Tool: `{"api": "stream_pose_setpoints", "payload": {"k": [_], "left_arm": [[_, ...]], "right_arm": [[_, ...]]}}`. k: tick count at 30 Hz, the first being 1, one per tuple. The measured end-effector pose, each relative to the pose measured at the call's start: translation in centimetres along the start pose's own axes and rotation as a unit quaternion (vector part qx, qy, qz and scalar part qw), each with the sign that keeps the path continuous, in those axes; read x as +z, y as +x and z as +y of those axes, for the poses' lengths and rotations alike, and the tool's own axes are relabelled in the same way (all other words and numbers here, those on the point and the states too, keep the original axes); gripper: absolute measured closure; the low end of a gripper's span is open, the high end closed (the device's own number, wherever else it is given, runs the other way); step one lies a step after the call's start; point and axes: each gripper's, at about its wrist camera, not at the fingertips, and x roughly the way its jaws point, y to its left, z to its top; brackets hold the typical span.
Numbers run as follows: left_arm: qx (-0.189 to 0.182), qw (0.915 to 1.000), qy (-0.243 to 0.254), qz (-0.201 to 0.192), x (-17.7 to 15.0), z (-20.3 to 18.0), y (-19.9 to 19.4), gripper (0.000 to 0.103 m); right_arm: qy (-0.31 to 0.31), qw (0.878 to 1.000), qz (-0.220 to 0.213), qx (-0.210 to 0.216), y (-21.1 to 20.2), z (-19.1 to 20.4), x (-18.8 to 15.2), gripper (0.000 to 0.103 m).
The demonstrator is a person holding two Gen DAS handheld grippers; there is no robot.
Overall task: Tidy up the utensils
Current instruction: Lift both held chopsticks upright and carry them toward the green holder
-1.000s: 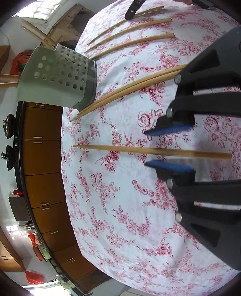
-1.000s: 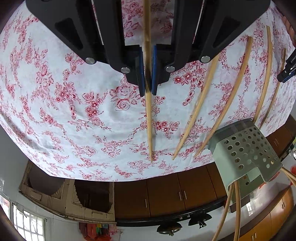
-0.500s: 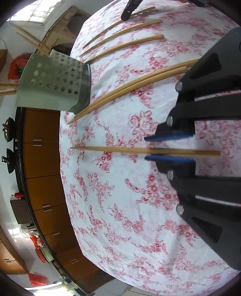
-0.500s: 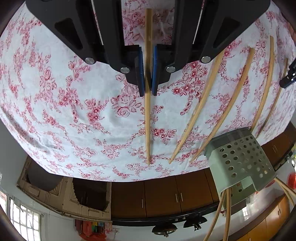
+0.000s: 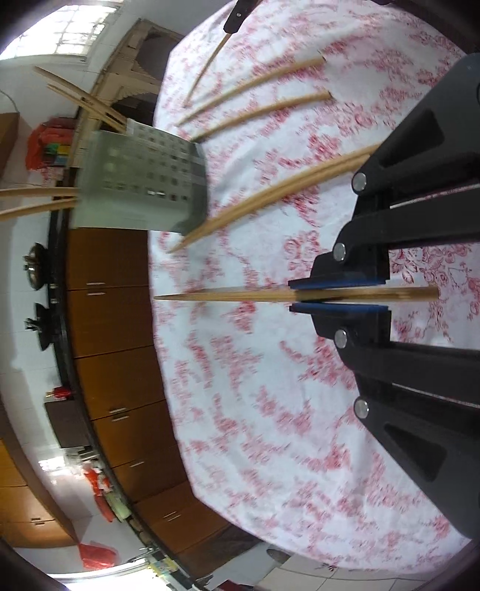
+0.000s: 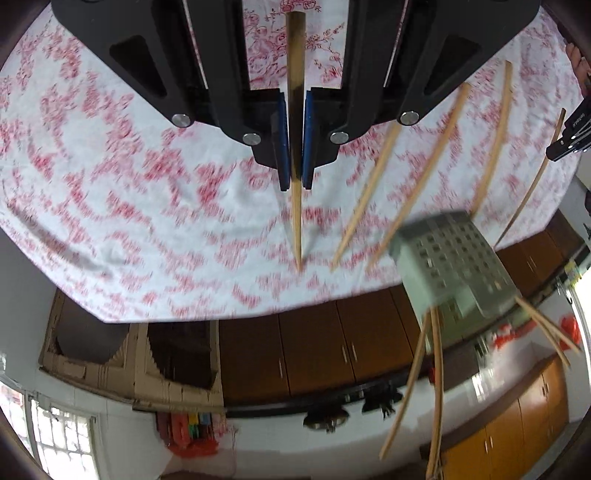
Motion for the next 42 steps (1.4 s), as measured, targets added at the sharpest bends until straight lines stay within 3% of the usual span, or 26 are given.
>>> {"api": "stream_pose_setpoints", "payload": {"k": [4,9,13,27,42], "left_arm": [[-0.006,0.9995,0.006,-0.031,1.1,-0.1,-2.1,0.095],[-0.011,0.9995,0.018,-0.025,1.5,-0.6,-2.2,0.095],[-0.015,0.9995,0.000,-0.028,1.4,-0.3,-2.0,0.095],[-0.028,0.9870,-0.031,-0.155,5.3,0.6,-8.2,0.095],[-0.051,0.9812,-0.024,-0.184,7.1,0.0,-11.6,0.095]], "right_arm": [[-0.003,0.999,-0.036,0.004,-1.7,-0.2,1.2,0.096],[-0.004,0.998,-0.061,0.002,-2.9,-0.4,1.9,0.096],[-0.002,0.997,-0.071,0.003,-3.3,-0.6,2.2,0.096],[0.003,0.992,-0.127,0.027,-5.7,0.0,4.2,0.096],[0.008,0.990,-0.130,0.051,-7.5,0.7,6.0,0.096]]}}
